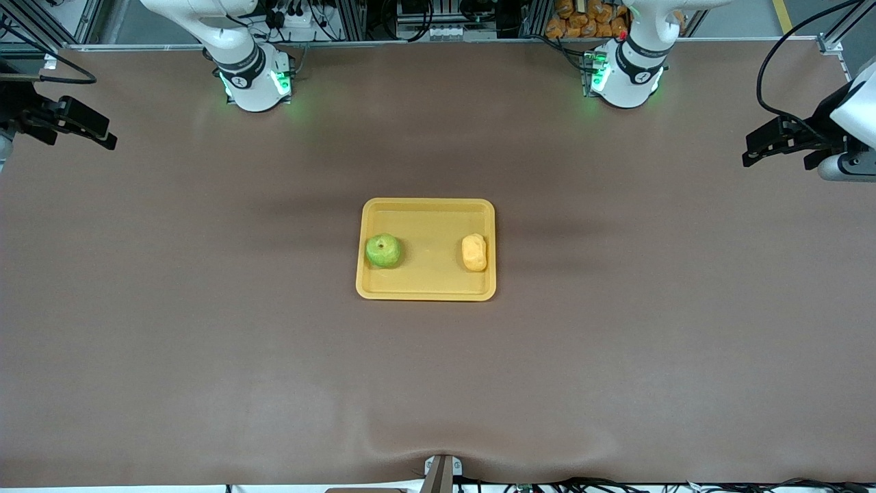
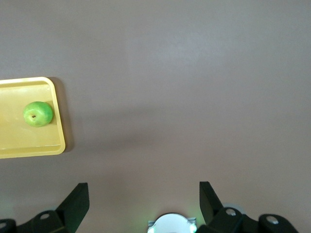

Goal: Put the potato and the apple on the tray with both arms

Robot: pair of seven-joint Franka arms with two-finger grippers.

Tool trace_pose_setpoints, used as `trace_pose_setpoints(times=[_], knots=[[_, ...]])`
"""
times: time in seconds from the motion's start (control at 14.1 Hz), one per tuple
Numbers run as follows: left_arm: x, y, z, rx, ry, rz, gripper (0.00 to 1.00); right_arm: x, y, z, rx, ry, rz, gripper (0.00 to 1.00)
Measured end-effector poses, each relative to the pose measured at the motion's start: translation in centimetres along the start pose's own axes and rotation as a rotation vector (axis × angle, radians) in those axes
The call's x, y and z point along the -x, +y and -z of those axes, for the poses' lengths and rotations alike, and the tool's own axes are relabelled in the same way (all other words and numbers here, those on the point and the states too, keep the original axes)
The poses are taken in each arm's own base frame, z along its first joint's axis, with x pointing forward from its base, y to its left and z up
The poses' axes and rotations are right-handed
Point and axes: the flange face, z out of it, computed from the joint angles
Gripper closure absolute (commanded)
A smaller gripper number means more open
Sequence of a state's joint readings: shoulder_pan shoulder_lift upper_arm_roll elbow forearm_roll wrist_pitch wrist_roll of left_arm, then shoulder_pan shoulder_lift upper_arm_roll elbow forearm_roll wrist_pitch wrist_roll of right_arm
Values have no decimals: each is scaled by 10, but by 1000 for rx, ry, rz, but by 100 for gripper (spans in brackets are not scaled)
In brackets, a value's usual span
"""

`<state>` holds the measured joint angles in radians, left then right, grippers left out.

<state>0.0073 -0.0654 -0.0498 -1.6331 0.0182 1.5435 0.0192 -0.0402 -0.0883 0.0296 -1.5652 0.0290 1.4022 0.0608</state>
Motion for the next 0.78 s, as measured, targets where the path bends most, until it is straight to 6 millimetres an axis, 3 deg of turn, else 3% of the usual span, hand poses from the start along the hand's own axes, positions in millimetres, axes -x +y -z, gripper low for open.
trace_pose_setpoints(times=[0.28, 0.78], knots=[[0, 0, 0, 0, 0, 0, 0, -4, 24, 4, -3, 37, 42, 0], [0, 0, 0, 0, 0, 0, 0, -3, 30, 7, 33, 46, 36, 0]])
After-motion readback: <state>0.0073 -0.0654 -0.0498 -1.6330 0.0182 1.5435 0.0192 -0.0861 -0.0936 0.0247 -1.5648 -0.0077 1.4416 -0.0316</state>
